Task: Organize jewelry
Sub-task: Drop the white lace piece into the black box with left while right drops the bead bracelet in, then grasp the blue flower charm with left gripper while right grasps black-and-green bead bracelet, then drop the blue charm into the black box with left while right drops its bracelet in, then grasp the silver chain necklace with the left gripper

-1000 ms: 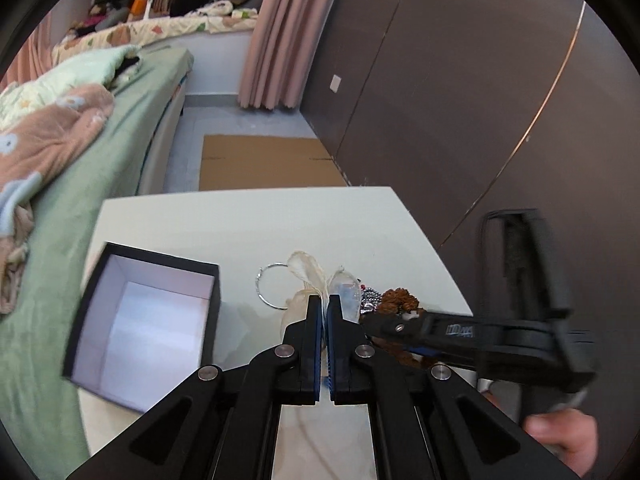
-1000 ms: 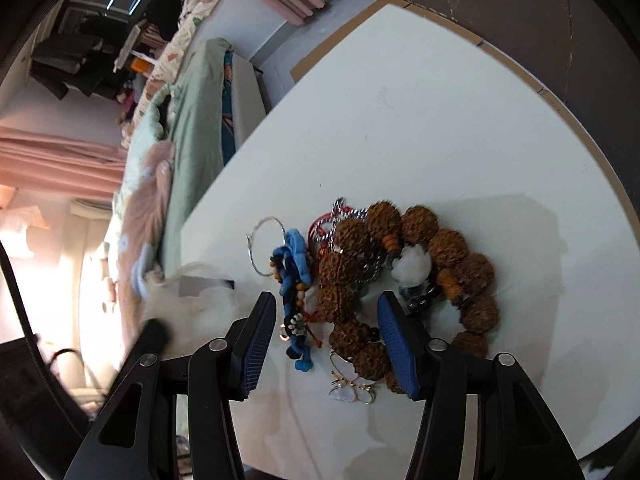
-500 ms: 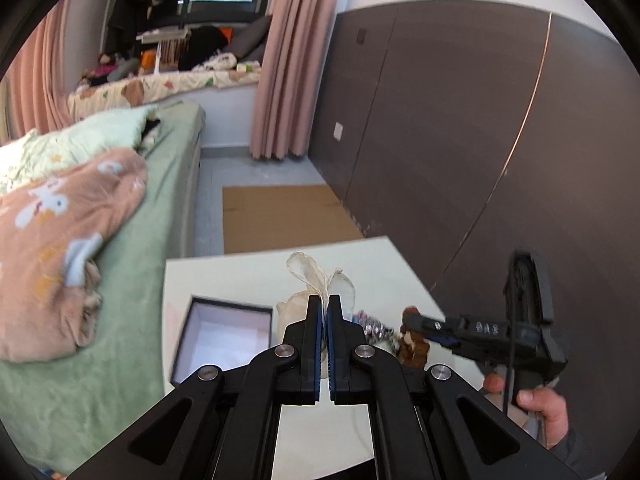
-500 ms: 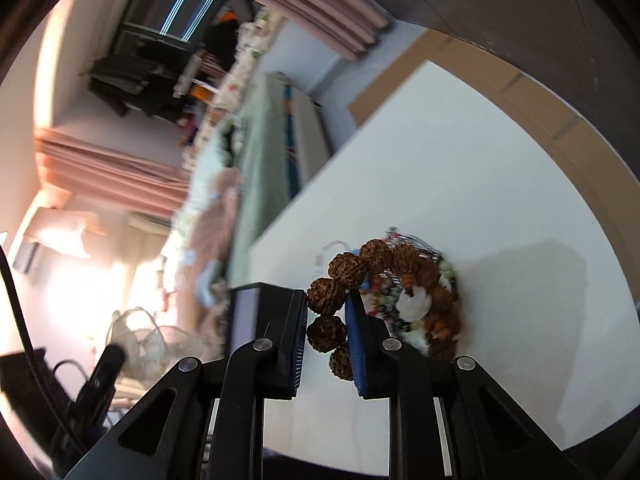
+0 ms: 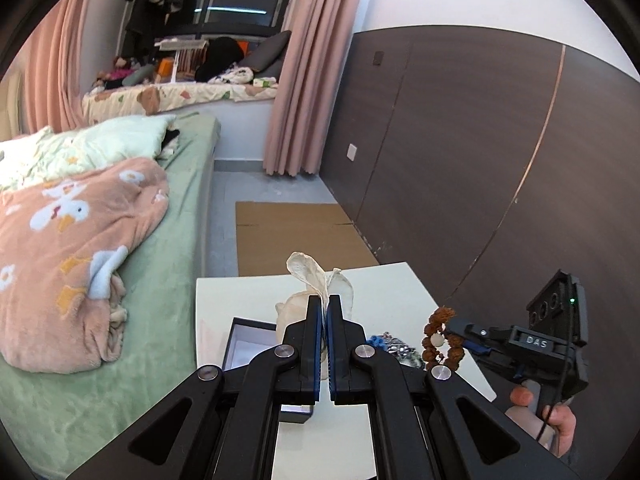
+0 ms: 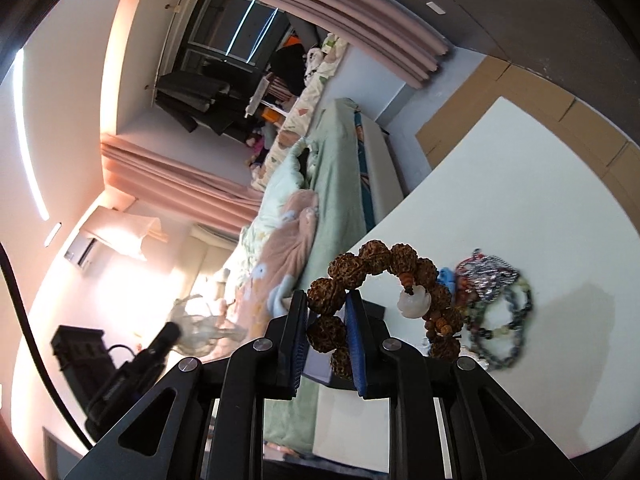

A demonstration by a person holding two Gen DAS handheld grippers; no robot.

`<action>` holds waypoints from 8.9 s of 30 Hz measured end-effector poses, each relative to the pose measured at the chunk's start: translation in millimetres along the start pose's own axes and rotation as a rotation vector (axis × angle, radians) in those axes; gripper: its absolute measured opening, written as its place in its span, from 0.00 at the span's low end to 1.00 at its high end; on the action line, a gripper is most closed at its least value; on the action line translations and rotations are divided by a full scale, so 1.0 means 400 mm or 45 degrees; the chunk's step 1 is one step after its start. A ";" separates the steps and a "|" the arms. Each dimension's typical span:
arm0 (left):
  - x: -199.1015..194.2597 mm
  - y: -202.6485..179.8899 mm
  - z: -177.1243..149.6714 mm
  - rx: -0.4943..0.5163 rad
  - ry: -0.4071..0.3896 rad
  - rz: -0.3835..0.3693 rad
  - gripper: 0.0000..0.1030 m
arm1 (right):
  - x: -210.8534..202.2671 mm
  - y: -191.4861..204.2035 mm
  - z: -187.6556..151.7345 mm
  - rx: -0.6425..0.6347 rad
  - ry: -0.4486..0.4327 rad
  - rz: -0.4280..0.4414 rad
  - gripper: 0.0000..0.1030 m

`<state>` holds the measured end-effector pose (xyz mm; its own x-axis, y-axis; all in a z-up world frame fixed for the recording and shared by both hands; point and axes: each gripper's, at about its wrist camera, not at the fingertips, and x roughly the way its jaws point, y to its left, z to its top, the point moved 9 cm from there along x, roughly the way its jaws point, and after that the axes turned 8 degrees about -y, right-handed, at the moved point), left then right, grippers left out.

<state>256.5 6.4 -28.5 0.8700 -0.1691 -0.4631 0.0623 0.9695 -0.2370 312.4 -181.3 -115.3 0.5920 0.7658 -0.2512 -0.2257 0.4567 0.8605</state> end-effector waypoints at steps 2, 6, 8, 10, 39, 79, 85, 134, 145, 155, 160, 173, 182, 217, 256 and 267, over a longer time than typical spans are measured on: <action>0.014 0.019 -0.009 -0.020 0.006 0.010 0.02 | 0.008 0.003 -0.004 -0.003 0.004 0.003 0.20; 0.048 0.059 -0.035 -0.063 0.027 0.008 0.02 | 0.034 0.003 -0.016 -0.016 0.023 -0.011 0.20; 0.065 0.075 -0.049 -0.084 0.032 -0.009 0.02 | 0.050 0.008 -0.029 -0.019 0.041 -0.012 0.20; 0.090 0.090 -0.069 -0.117 0.055 -0.042 0.02 | 0.069 0.023 -0.038 -0.027 0.060 -0.004 0.20; 0.086 0.327 -0.074 -0.481 0.029 0.077 0.99 | 0.339 0.123 -0.153 -0.307 0.305 -0.120 0.48; 0.244 -0.123 -0.142 0.123 0.275 -0.072 0.85 | -0.092 -0.184 0.068 -0.014 0.063 -0.574 0.77; 0.294 -0.179 -0.166 0.218 0.307 -0.085 0.84 | -0.108 -0.242 0.056 0.068 0.110 -0.620 0.77; 0.380 -0.207 -0.292 0.079 0.500 -0.256 0.09 | 0.000 -0.370 -0.023 0.401 0.173 -0.729 0.34; 0.325 -0.156 -0.195 0.005 0.409 -0.273 0.09 | -0.001 -0.357 -0.005 0.298 0.098 -0.751 0.09; 0.264 -0.088 -0.100 -0.058 0.293 -0.255 0.09 | 0.005 -0.199 0.045 0.129 -0.034 -0.488 0.09; 0.251 -0.057 -0.087 -0.086 0.282 -0.255 0.09 | 0.020 -0.138 0.062 0.092 -0.067 -0.365 0.09; 0.218 0.045 -0.085 -0.111 0.271 -0.165 0.09 | 0.096 0.011 0.020 -0.023 -0.051 -0.126 0.09; 0.204 0.113 -0.102 -0.163 0.305 -0.066 0.69 | 0.135 0.051 -0.015 -0.064 0.002 -0.058 0.09; 0.201 0.076 -0.055 -0.103 0.147 -0.005 0.84 | 0.053 -0.036 0.020 0.042 0.007 -0.173 0.49; 0.489 -0.257 -0.348 0.255 0.522 -0.146 0.60 | -0.154 -0.345 0.052 0.313 0.086 -0.644 0.49; 0.534 -0.255 -0.376 0.319 0.551 -0.133 0.44 | -0.168 -0.373 0.053 0.340 0.099 -0.658 0.49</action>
<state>362.5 -155.3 -231.5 0.5739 -0.2739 -0.7718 0.2996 0.9473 -0.1134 322.7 -310.6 -217.3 0.5123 0.5097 -0.6912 0.2857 0.6578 0.6969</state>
